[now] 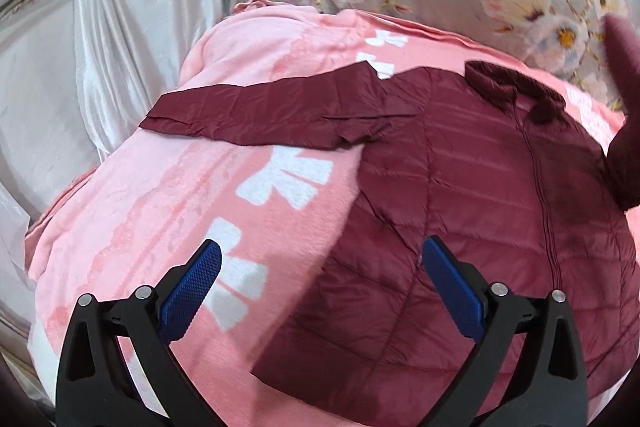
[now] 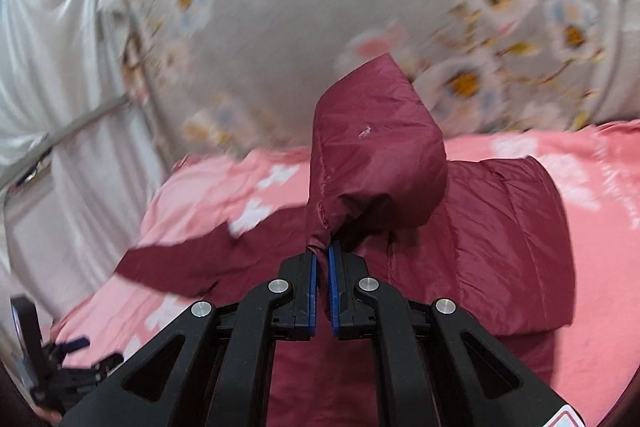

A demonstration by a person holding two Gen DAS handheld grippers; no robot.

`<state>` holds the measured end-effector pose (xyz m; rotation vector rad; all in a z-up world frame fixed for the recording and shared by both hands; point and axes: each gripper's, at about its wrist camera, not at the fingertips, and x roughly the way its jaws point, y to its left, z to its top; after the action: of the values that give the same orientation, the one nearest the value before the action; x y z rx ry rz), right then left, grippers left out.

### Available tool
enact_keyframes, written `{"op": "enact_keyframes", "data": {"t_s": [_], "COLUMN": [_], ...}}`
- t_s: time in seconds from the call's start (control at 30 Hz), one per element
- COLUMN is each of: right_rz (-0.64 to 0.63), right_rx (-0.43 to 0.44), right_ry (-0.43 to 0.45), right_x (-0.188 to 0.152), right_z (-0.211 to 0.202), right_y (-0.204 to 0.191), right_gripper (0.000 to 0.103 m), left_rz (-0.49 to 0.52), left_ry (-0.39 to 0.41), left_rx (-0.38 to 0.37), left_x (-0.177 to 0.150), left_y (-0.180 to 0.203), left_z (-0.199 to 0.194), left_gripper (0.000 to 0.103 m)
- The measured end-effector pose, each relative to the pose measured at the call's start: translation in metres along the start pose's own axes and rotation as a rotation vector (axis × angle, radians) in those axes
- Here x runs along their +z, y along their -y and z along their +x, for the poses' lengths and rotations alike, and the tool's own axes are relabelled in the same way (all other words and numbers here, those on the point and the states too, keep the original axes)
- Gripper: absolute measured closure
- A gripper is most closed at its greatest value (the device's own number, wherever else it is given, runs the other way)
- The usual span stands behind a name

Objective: Fold large clothes
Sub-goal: 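Fold the held sleeve across the jacket body and open the right tool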

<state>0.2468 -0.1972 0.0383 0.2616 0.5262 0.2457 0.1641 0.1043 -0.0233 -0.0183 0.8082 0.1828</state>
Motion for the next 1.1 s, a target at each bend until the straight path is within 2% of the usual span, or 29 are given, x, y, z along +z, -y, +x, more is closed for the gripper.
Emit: {"op": "enact_keyframes", "data": {"t_s": [0.07,0.17,0.27,0.4,0.43,0.5,0.53,0.6,0.7,0.8,0.83,0.87,0.93,0.97,1.0,1.03,1.1], "right_rz": [-0.018,-0.049,-0.09,-0.117,-0.105,-0.076,-0.06,-0.025,0.082,0.202,0.254,0.326,0.422,0.475,0.506,0.535,0.567], "right_rx": [0.025,0.046,0.044,0.035,0.044,0.049,0.041,0.016,-0.056,-0.137,-0.162,-0.185,-0.196,-0.202,-0.205,-0.205,-0.207], "right_ry": [-0.056,-0.175,-0.269,-0.318,-0.307,-0.266,-0.237,-0.203,-0.157,-0.121,-0.111,-0.095,-0.072,-0.06,-0.053,-0.046,-0.041], "right_x": [-0.017,-0.061,-0.098,-0.125,-0.126,-0.123,-0.121,-0.115,-0.104,-0.099,-0.099,-0.098,-0.097,-0.096,-0.096,-0.095,-0.092], "right_z": [0.02,0.049,0.073,0.078,0.07,0.051,0.038,0.019,-0.012,-0.033,-0.037,-0.043,-0.047,-0.047,-0.045,-0.043,-0.035], "right_y": [-0.018,-0.037,-0.05,-0.059,-0.059,-0.054,-0.05,-0.038,0.004,0.054,0.073,0.098,0.132,0.152,0.164,0.176,0.192], "right_gripper": [0.098,0.097,0.089,0.07,0.066,0.05,0.049,0.049,0.048,0.048,0.048,0.047,0.047,0.047,0.047,0.047,0.047], "left_rz": [-0.012,-0.03,-0.04,-0.057,-0.068,-0.093,-0.115,-0.145,-0.168,-0.28,-0.318,-0.339,-0.357,-0.36,-0.37,-0.376,-0.377], "left_ry": [0.005,0.004,-0.007,-0.039,-0.054,-0.087,-0.112,-0.15,-0.227,-0.341,-0.359,-0.362,-0.342,-0.343,-0.351,-0.362,-0.38], "left_rx": [0.001,-0.006,-0.032,-0.134,-0.183,-0.272,-0.334,-0.412,-0.449,-0.537,-0.559,-0.549,-0.551,-0.57,-0.606,-0.623,-0.644], "left_x": [0.002,0.004,0.006,0.01,0.011,0.013,0.014,0.012,0.008,-0.004,-0.006,-0.006,-0.003,-0.002,0.001,0.003,0.009], "left_y": [-0.009,-0.019,-0.024,-0.019,-0.014,-0.005,0.003,0.019,0.041,0.054,0.057,0.059,0.062,0.063,0.066,0.068,0.076], "left_z": [0.001,0.006,0.013,0.024,0.029,0.037,0.044,0.055,0.077,0.103,0.106,0.106,0.102,0.102,0.102,0.103,0.106], "left_gripper": [0.005,0.005,0.005,0.005,0.005,0.005,0.005,0.005,0.005,0.008,0.008,0.008,0.01,0.014,0.026,0.032,0.037]}}
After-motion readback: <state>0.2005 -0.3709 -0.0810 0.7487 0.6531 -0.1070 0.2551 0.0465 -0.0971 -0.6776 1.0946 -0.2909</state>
